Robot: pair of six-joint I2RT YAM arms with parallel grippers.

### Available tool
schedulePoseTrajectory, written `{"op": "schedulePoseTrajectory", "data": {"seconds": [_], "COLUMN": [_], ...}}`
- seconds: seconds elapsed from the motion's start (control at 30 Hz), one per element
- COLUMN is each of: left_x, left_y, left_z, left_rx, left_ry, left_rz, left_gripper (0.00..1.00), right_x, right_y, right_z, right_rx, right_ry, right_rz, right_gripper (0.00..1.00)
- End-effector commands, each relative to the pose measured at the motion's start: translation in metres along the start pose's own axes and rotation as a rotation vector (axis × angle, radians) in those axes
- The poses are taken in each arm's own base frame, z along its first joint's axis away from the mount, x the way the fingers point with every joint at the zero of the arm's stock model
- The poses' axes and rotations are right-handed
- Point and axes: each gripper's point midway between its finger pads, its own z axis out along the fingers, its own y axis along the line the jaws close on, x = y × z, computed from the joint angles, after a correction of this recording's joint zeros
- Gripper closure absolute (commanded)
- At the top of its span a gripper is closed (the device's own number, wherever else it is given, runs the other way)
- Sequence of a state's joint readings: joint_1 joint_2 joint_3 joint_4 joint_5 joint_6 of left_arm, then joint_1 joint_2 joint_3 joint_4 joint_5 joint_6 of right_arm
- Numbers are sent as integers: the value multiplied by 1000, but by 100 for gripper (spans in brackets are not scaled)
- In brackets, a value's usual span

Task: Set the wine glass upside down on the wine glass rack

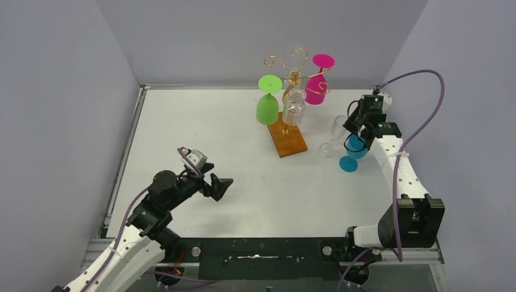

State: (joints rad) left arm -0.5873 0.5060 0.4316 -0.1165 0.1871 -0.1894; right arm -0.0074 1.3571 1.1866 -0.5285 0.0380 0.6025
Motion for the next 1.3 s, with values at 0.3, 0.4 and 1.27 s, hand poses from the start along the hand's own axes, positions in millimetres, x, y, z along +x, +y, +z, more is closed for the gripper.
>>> {"op": "schedulePoseTrajectory", "data": {"seconds": [0.3, 0.4, 1.27], "left_x": [-22, -20, -39], "left_y": [-14, -15, -41], "left_z": [-1, -1, -17], "left_rx": [75, 79, 255], "left_ry": [-45, -32, -111], "left_rz": [45, 54, 369], "left_gripper": [2, 2, 2], "right_x": [-33, -31, 49], "right_y": [7, 5, 48], "right_z": [-26, -33, -150], "right_rx": [-1, -1, -513], "right_ry": [-102, -91, 101], "right_rz": [-110, -135, -381], "right_gripper": [100, 100, 100]}}
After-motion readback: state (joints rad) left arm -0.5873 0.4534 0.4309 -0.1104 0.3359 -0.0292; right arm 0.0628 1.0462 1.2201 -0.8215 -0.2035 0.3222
